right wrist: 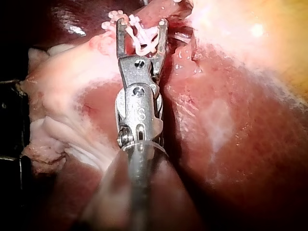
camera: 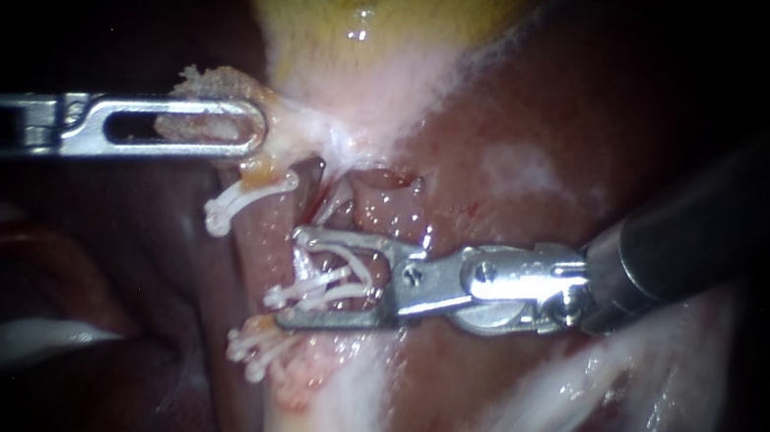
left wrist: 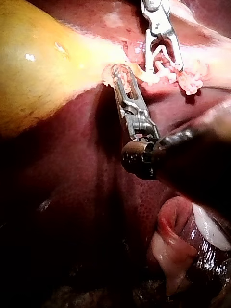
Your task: Clipping second clip right tube
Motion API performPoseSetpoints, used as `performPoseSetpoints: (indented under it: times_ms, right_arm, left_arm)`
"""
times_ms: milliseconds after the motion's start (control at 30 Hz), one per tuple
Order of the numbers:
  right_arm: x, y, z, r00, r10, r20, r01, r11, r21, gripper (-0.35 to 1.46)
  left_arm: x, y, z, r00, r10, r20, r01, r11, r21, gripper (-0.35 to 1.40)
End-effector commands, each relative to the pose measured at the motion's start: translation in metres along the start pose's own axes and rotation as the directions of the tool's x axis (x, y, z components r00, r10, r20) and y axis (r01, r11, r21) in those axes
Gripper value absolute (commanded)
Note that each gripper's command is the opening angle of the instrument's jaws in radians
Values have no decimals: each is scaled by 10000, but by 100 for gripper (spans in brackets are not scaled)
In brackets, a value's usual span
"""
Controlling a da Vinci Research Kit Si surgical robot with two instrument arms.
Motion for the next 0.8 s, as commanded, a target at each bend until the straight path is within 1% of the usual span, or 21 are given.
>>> performPoseSetpoints:
  times_ms: [33,800]
  right_arm:
    - [0,0,0,10000,1,1,-1,10000,0,50]
    - [0,-1,-1,10000,-6,-3,6,10000,19,50]
  left_arm:
    - [0,0,0,10000,1,0,-1,10000,4,-35]
    - [0,0,0,10000,3,2,-3,10000,3,-35]
